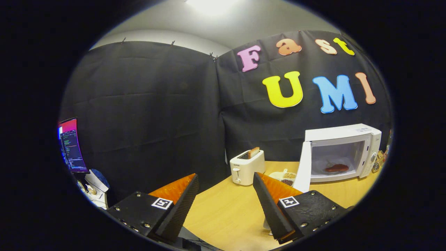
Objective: Open the microwave, put the food inside, and close the microwave door.
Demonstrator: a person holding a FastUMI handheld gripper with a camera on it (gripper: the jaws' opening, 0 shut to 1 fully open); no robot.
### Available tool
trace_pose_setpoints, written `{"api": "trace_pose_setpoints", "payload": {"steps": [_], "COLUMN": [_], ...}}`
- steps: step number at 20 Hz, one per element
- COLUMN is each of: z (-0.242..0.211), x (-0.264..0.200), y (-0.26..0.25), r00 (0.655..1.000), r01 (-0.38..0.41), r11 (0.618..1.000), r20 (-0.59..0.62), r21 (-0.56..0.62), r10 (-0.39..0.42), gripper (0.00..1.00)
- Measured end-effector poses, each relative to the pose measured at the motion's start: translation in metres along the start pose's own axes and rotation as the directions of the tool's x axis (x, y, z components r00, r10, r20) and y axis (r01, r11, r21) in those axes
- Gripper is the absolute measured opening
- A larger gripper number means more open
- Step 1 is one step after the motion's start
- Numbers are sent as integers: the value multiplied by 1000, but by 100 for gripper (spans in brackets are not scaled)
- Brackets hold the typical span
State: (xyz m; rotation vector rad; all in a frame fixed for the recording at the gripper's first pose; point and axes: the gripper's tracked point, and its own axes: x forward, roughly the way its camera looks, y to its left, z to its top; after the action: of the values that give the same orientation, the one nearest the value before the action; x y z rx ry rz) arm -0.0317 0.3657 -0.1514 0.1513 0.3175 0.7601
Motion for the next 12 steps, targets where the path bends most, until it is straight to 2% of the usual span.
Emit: {"api": "trace_pose_setpoints", "payload": {"steps": [5,6,8,9,10,11,12], "z": [-43,-52,-70,-75,-81,-87,-88], "x": [13,14,21,20,20,21,23], "y": [-9,-15,-29,-42,-49,-53,-66], "r00": [996,993,984,981,979,973,969], "r01": [-9,-2,17,55,57,61,101], "r11": [1000,1000,1000,998,998,998,995], "r20": [-92,-119,-177,-185,-199,-225,-229], "r21": [3,6,15,10,20,27,9], "r10": [9,3,-14,-52,-52,-54,-96], "gripper": [95,86,84,62,40,36,38]}}
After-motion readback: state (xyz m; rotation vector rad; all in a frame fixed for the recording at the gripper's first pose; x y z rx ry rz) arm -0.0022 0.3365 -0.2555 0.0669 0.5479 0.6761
